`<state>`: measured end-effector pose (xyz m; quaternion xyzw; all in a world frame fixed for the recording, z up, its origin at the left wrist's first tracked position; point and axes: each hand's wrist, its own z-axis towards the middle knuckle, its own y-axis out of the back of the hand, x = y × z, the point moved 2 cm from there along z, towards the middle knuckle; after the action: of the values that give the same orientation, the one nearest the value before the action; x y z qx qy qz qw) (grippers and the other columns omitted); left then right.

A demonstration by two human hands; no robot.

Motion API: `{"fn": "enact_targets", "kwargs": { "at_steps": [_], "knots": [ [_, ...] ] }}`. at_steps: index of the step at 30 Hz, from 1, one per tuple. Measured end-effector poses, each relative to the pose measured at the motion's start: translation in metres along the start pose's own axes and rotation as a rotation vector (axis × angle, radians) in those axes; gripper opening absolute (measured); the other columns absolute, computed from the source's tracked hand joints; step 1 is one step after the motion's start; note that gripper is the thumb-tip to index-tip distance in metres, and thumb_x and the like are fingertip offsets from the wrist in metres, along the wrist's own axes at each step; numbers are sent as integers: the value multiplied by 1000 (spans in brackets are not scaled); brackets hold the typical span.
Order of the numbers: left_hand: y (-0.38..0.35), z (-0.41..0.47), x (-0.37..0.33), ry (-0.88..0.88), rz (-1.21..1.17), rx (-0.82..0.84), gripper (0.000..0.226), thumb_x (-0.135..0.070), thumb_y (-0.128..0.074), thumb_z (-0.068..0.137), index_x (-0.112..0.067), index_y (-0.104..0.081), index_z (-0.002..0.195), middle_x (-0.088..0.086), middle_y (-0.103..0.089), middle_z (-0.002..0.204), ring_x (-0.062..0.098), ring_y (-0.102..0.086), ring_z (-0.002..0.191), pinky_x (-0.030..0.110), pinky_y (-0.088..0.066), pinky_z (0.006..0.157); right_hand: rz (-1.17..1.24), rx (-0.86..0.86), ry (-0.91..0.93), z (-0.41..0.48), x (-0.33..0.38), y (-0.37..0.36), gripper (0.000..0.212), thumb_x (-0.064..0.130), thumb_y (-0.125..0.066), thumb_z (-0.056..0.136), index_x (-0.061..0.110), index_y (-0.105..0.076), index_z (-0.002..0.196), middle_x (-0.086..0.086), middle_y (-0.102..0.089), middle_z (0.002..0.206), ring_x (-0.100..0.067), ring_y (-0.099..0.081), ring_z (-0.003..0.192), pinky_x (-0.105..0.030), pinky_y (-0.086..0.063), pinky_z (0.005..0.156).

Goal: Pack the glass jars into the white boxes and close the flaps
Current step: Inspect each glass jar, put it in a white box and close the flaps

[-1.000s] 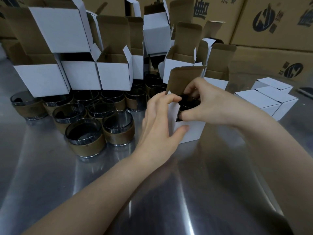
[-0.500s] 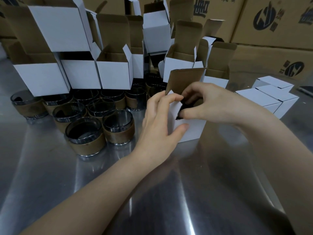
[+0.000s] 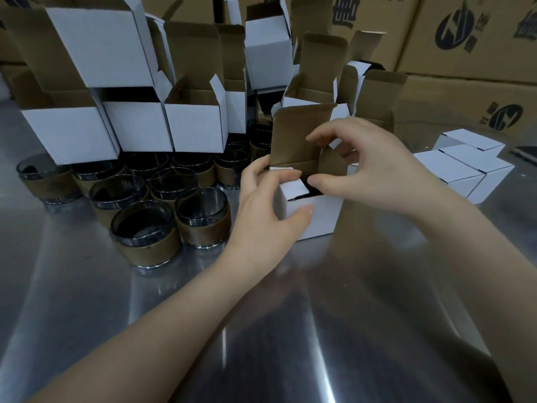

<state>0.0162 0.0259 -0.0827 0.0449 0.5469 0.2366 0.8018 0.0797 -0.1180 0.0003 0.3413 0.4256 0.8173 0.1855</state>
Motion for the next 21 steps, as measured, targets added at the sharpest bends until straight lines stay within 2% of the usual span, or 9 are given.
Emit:
{"fn": "enact_targets", "kwargs": {
  "at_steps": [3, 5, 8, 11, 13, 14, 15, 18, 21],
  "knots": [
    [2, 2, -3, 23, -96, -7, 24, -23, -64, 92, -25, -62, 116, -13, -32, 142, -23, -29, 120, -5, -23, 95, 63, -2, -23, -1, 3, 1, 46, 39, -70, 73, 29, -60, 117, 7, -55, 109, -6, -63, 87, -26, -56, 82],
    [4, 3, -6, 22, -122, -27, 16, -22, -53, 99, -27, -64, 109, -9, -39, 137, -19, -36, 118, -5, -25, 91, 81, -4, -30, -2, 3, 1, 39, 33, -70, 78, 26, -61, 116, 5, -60, 105, -9, -66, 87, -31, -57, 83],
    [5, 6, -7, 51, -144, -43, 21, -18, -49, 101, -31, -65, 104, -12, -43, 131, -13, -42, 119, -4, -28, 91, 108, 31, -55, -2, -2, 1, 26, 17, -63, 89, 25, -62, 113, 8, -67, 96, -6, -65, 89, -26, -56, 84],
    [5, 6, -8, 66, -204, -49, 21, -14, -53, 98, -31, -65, 102, -12, -47, 128, -15, -46, 112, 2, -33, 95, 77, 91, -49, -1, -5, 3, 23, 10, -63, 89, 25, -64, 105, 10, -70, 97, -3, -65, 94, -18, -52, 84],
    [5, 6, -9, 67, -251, -66, 23, -10, -57, 95, -28, -58, 110, -6, -53, 125, -4, -51, 114, 21, -42, 104, 45, 123, -36, 0, -8, 4, 23, 9, -67, 86, 26, -64, 101, 11, -71, 96, 0, -65, 93, -11, -48, 80],
    [6, 5, -9, 66, -287, -82, 31, -8, -59, 94, -29, -51, 115, -4, -55, 124, 2, -54, 114, 29, -46, 102, 53, 130, -42, 0, -10, 3, 23, 9, -69, 84, 26, -64, 99, 11, -71, 96, 0, -65, 90, -10, -48, 78],
    [7, 5, -9, 61, -321, -93, 41, -6, -60, 93, -33, -44, 119, -4, -55, 124, 4, -56, 113, 30, -49, 100, 94, 133, -62, 1, -13, 3, 24, 9, -71, 83, 26, -62, 98, 11, -71, 95, -1, -66, 87, -11, -49, 76],
    [9, 6, -9, 48, -354, -64, 66, -5, -61, 92, -44, -29, 134, -5, -55, 125, -2, -57, 109, 13, -50, 84, 372, 130, -164, 2, -21, 1, 43, 5, -74, 80, 28, -46, 102, 3, -72, 92, -9, -64, 74, -24, -51, 71],
    [9, 7, -11, 4, -317, -45, 58, -2, -59, 91, -45, -42, 126, -13, -56, 120, -11, -54, 104, 3, -44, 78, 507, 149, -193, 3, -26, 0, 72, -1, -76, 78, 37, -36, 123, 0, -73, 90, -15, -63, 68, -23, -53, 71]
  ]
}}
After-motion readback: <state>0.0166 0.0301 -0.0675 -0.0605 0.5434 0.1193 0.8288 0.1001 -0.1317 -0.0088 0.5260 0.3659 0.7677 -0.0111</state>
